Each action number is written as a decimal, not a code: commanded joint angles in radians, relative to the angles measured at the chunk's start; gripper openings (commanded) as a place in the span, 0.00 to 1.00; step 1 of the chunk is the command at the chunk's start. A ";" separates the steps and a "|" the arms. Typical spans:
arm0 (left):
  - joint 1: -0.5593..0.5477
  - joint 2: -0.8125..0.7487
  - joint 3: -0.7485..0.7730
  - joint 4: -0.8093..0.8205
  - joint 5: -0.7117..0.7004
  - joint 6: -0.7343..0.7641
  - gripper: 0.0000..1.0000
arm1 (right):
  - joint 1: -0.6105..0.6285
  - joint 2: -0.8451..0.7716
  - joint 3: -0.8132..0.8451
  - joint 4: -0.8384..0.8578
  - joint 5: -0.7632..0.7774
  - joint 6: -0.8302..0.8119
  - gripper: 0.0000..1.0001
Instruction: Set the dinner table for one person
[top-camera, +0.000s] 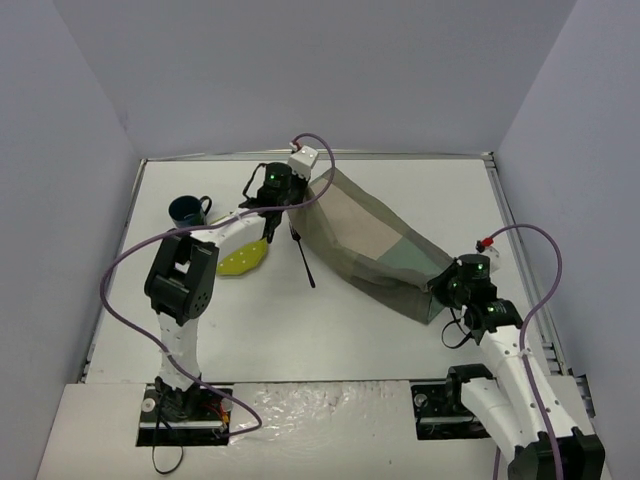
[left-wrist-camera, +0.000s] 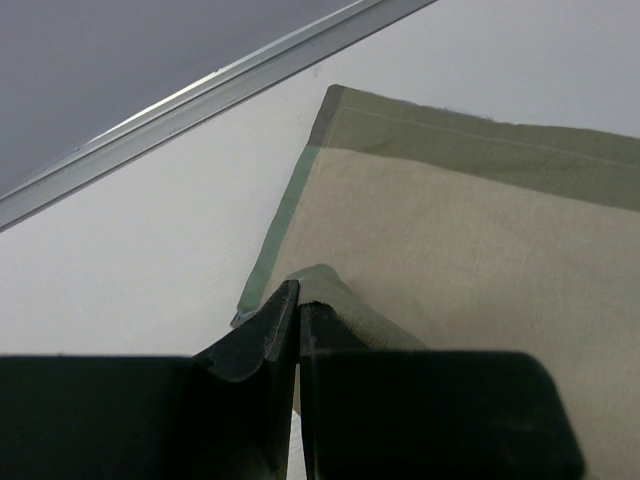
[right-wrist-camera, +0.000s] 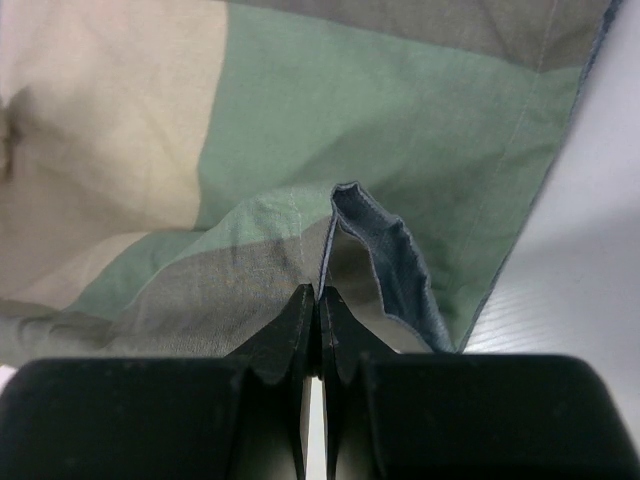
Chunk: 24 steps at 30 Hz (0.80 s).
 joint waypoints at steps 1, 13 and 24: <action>-0.012 0.045 0.173 0.007 0.046 -0.038 0.00 | -0.008 0.095 0.002 0.172 0.096 0.024 0.00; -0.069 0.286 0.426 -0.099 0.077 -0.109 0.00 | -0.058 0.409 -0.053 0.424 0.063 0.094 0.00; -0.084 0.526 0.727 -0.239 0.071 -0.215 0.00 | -0.189 0.677 0.022 0.543 0.078 0.112 0.00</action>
